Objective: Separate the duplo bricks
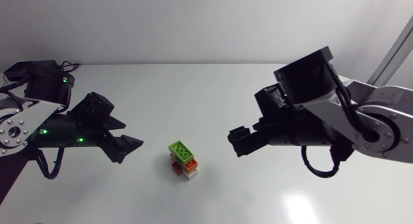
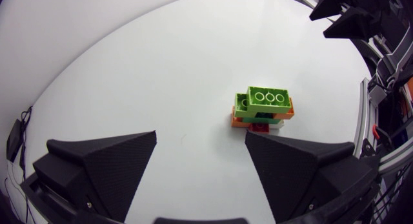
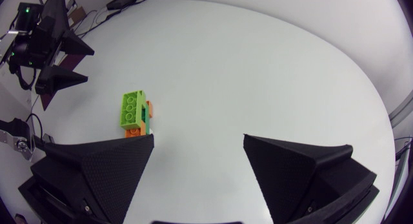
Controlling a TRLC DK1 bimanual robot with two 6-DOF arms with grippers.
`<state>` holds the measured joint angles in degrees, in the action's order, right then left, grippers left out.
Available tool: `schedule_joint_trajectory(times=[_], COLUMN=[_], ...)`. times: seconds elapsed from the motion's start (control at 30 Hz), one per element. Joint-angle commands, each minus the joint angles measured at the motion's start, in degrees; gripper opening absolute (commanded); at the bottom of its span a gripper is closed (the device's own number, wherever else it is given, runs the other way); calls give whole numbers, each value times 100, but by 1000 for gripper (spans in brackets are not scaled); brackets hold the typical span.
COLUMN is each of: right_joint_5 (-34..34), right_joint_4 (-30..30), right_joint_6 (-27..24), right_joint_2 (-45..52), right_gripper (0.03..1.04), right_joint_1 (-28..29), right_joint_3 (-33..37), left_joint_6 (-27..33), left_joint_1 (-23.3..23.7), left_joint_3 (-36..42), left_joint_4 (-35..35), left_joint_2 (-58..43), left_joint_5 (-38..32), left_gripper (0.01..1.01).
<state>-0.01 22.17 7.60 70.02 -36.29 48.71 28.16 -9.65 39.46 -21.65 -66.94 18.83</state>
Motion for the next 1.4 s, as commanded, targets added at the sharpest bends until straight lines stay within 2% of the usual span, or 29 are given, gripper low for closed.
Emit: schedule_joint_trajectory(times=[0.0, 0.07, 0.17, 0.4, 0.57, 0.97, 1.2, 1.27, 1.37], right_joint_5=[-43, -201, -614, -579, -570, -377, -157, -52, 10], right_joint_4=[314, 446, 244, 428, 788, 1087, 1149, 1140, 1114], right_joint_6=[-136, -197, -355, -197, -65, -4, 23, -4, -21], right_joint_2=[434, 706, 1023, 2235, 2798, 3870, 4072, 4072, 4064], right_gripper=[1005, 1000, 998, 997, 997, 992, 884, 800, 608], right_joint_1=[-194, -220, -203, -572, -915, -1213, -1389, -1477, -1556], right_joint_3=[315, 491, 578, 1651, 2407, 3039, 3233, 3233, 3233], left_joint_6=[488, 664, 893, 1156, 1183, 1227, 1332, 1332, 1332], left_joint_1=[86, 86, 156, 552, 622, 526, 587, 596, 587], left_joint_3=[105, 53, 0, -35, -79, -9, 18, 18, 18], left_joint_4=[-76, -76, -76, -24, -6, 29, 108, 179, 231], left_joint_2=[-135, -144, -153, -434, -434, -487, -680, -759, -812], left_joint_5=[235, 349, 420, 692, 842, 991, 1070, 1070, 1070], left_gripper=[957, 957, 957, 959, 959, 959, 959, 959, 959])
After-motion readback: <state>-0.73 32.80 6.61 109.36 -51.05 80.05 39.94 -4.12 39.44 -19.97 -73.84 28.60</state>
